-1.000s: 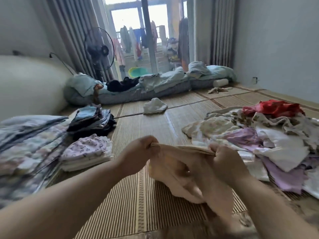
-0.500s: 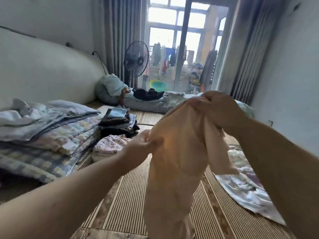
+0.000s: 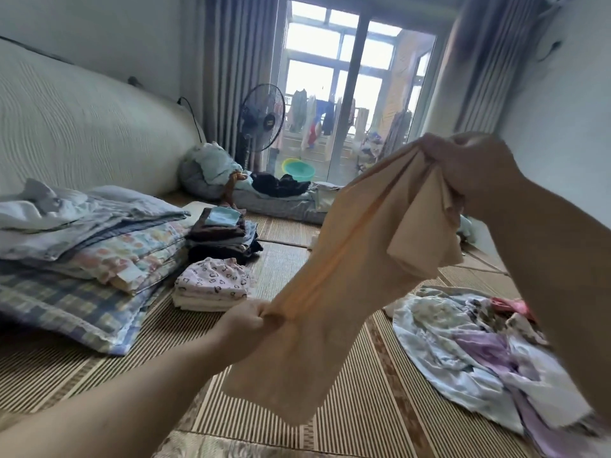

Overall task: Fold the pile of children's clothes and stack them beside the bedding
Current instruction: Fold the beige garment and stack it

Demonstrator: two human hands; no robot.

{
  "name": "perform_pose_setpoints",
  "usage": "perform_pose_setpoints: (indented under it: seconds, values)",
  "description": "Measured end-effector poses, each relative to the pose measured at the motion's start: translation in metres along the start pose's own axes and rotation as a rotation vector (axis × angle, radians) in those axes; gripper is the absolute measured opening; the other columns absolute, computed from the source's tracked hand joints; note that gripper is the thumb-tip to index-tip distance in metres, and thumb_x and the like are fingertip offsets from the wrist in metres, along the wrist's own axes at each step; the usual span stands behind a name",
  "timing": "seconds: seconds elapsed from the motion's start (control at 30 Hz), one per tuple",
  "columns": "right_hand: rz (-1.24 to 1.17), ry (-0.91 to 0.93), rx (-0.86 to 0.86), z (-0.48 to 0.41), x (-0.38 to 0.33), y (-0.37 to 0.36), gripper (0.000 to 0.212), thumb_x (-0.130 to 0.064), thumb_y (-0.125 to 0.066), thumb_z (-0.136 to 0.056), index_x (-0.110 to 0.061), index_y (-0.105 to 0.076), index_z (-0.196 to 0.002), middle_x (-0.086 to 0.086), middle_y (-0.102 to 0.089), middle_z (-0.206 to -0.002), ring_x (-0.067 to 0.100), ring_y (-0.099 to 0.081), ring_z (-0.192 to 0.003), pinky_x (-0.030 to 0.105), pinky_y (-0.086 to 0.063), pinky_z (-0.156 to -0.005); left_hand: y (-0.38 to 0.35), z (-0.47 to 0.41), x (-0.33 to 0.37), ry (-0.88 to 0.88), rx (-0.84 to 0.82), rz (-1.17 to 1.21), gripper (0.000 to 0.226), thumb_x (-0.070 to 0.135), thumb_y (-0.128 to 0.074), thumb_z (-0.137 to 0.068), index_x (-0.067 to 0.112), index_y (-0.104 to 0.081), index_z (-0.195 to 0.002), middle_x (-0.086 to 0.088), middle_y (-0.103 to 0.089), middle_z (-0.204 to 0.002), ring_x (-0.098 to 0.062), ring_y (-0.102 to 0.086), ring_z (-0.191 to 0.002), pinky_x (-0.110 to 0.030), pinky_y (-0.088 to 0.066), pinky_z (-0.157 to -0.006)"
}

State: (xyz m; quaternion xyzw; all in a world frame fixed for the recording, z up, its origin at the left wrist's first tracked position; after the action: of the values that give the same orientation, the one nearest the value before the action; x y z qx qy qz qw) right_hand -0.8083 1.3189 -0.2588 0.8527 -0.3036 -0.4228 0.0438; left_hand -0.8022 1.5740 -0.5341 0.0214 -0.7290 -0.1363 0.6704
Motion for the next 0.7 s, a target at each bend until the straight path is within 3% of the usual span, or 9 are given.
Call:
perform_pose_setpoints:
  seconds: [0.07,0.13,0.23,0.33,0.43,0.53,0.6,0.63,0.7]
  values:
    - [0.119,-0.027,0.028,0.004,0.027,0.0,0.031,-0.042,-0.069,-0.081,-0.014,-0.064,-0.069,0.009,-0.064,-0.07,0.02,-0.061,-0.061,0.031,-0.05,-0.055,0.011,0.002,-0.002,0.022,0.005,0.032,0.063,0.053,-0.072,-0.056,-0.003,-0.063,-0.082,-0.018,-0.063,-0.078,-0.03,-0.059,-0.071,-0.05,-0.05,-0.074]
    - [0.262,-0.083,-0.013,0.02,0.067,-0.013,0.019,-0.027,-0.065,-0.085,-0.01,-0.065,-0.075,0.012,-0.063,-0.072,0.027,-0.06,-0.074,0.036,-0.046,-0.067,0.019,0.001,0.0,0.056,0.005,0.032,0.062,0.047,-0.07,-0.064,-0.009,-0.06,-0.088,-0.02,-0.06,-0.083,-0.033,-0.056,-0.074,-0.054,-0.048,-0.077]
    - [0.33,-0.296,-0.278,0.072,0.139,-0.05,0.011,-0.006,-0.054,-0.085,-0.006,-0.064,-0.09,0.014,-0.063,-0.081,0.033,-0.062,-0.085,0.037,-0.048,-0.072,0.013,0.003,0.008,0.119,0.008,0.002,0.027,0.032,-0.066,-0.08,0.006,-0.063,-0.075,-0.011,-0.06,-0.077,-0.023,-0.061,-0.064,-0.036,-0.049,-0.067]
    - [0.282,-0.522,-0.53,0.146,0.188,-0.087,0.025,-0.014,-0.061,-0.086,-0.007,-0.06,-0.109,0.01,-0.065,-0.096,0.022,-0.063,-0.086,0.033,-0.053,-0.074,-0.008,0.006,0.02,0.184,-0.001,-0.121,0.02,0.036,-0.064,-0.067,0.016,-0.067,-0.065,-0.002,-0.062,-0.073,-0.022,-0.061,-0.067,-0.036,-0.046,-0.067]
    - [0.253,-0.367,-0.671,0.202,0.181,-0.122,0.052,-0.025,-0.072,-0.081,-0.022,-0.053,-0.129,0.0,-0.057,-0.123,0.008,-0.057,-0.105,0.019,-0.043,-0.082,-0.025,0.001,0.026,0.242,0.005,-0.212,0.02,0.022,-0.058,-0.083,0.022,-0.054,-0.063,0.004,-0.051,-0.063,-0.012,-0.047,-0.056,-0.031,-0.041,-0.06]
    - [-0.122,-0.24,-0.582,0.226,0.146,-0.134,0.048,-0.018,-0.071,-0.077,-0.039,-0.052,-0.116,-0.001,-0.06,-0.123,-0.001,-0.062,-0.1,0.017,-0.05,-0.083,-0.029,-0.005,0.036,0.247,0.118,-0.256,0.026,0.019,-0.054,-0.093,0.021,-0.052,-0.067,0.007,-0.054,-0.067,-0.004,-0.051,-0.056,-0.017,-0.048,-0.052]
    - [-0.093,-0.15,-0.498,0.235,0.131,-0.129,0.058,-0.039,-0.07,-0.067,-0.04,-0.05,-0.122,-0.013,-0.057,-0.121,-0.002,-0.055,-0.109,0.021,-0.048,-0.092,-0.034,-0.007,0.041,0.302,0.132,-0.082,0.02,0.013,-0.051,-0.094,0.006,-0.063,-0.08,-0.009,-0.065,-0.079,-0.018,-0.065,-0.07,-0.03,-0.057,-0.069]
    - [-0.076,-0.127,-0.484,0.242,0.127,-0.128,0.072,-0.053,-0.07,-0.061,-0.041,-0.045,-0.127,-0.022,-0.049,-0.122,-0.008,-0.048,-0.113,0.014,-0.042,-0.092,-0.032,-0.008,0.043,0.326,0.163,0.012,0.019,0.01,-0.05,-0.094,0.0,-0.064,-0.086,-0.015,-0.066,-0.085,-0.027,-0.067,-0.078,-0.038,-0.057,-0.077]
    - [0.014,-0.133,-0.48,0.253,0.126,-0.129,0.096,-0.072,-0.067,-0.051,-0.044,-0.031,-0.136,-0.032,-0.032,-0.12,-0.017,-0.034,-0.109,0.008,-0.033,-0.088,-0.032,-0.012,0.05,0.355,0.204,0.161,0.018,0.009,-0.048,-0.094,-0.001,-0.063,-0.091,-0.018,-0.064,-0.09,-0.031,-0.065,-0.085,-0.041,-0.054,-0.08]
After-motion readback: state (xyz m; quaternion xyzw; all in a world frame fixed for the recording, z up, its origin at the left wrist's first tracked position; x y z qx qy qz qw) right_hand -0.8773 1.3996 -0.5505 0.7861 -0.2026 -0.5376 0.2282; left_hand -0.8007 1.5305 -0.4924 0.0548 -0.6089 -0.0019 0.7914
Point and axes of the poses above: each hand's wrist, its own z-axis away from the middle knuckle, its own y-axis out of the back of the hand, x = y × z, the point moved 6 cm from there along -z, towards the middle knuckle
